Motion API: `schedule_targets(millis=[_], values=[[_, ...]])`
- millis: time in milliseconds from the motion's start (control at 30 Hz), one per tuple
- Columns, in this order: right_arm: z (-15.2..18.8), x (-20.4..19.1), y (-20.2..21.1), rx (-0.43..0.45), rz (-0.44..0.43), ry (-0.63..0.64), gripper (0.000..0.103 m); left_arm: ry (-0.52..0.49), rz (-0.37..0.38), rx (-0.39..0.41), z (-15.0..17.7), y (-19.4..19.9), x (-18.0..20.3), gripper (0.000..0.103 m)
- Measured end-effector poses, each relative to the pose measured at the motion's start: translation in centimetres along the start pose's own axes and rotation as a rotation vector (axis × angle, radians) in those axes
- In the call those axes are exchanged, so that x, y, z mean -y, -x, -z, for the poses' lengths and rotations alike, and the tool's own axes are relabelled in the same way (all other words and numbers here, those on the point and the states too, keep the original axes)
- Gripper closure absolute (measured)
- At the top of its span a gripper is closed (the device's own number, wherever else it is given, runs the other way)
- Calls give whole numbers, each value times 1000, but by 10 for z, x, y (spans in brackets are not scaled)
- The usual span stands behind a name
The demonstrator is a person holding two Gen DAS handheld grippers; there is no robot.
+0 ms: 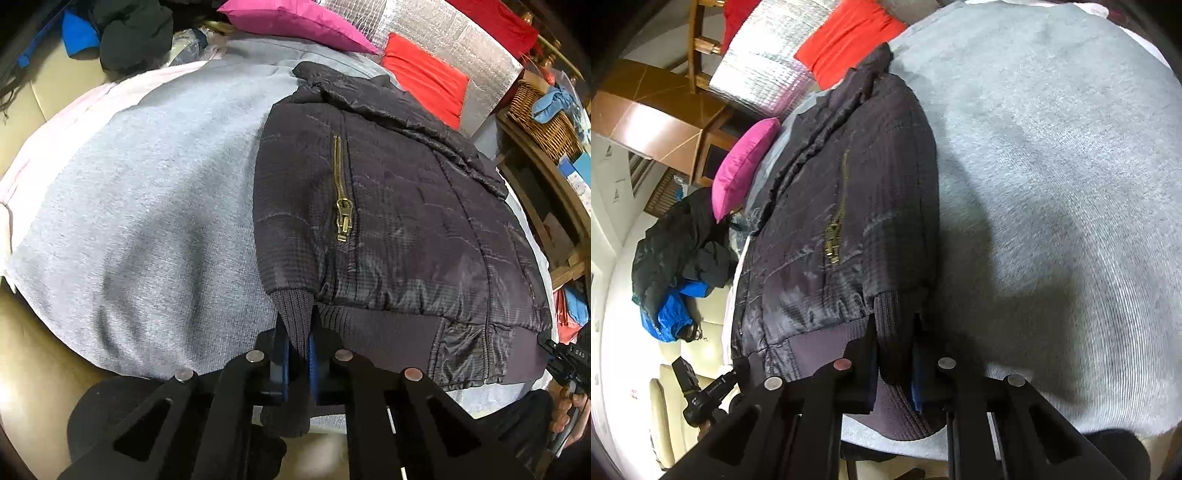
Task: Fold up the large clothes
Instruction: 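Close both tools on the ribbed hem, then lift the ribbed hem with both tools and fold it toward the collar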
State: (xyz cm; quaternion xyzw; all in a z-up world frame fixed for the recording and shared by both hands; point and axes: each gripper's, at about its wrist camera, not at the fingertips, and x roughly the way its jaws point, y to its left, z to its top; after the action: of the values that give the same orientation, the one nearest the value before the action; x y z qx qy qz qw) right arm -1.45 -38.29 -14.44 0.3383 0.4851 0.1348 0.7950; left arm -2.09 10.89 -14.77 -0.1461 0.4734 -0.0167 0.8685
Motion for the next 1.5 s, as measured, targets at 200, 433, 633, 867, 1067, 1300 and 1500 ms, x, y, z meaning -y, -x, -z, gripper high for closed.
schedule_targets(millis=[200,433,633,867,1067,1300,1500], values=[[8,4,5,-35,9,14,88,-5,9,-12,7,8,-8,95],[15,6,9,-76,8,30,84,35,38,-45,5,7,-25,86],[13,-5,14,-46,19,83,34,90,43,-7,4,11,-31,66],[14,-2,5,-57,57,72,68,40,-1,-20,2,2,-22,74],[17,-1,5,-73,50,55,88,12,10,-2,4,17,-16,95],[18,-12,26,-56,-33,80,89,-24,42,47,8,57,-21,95],[25,-9,40,-59,-95,65,89,-12,78,51,6,68,-26,95]])
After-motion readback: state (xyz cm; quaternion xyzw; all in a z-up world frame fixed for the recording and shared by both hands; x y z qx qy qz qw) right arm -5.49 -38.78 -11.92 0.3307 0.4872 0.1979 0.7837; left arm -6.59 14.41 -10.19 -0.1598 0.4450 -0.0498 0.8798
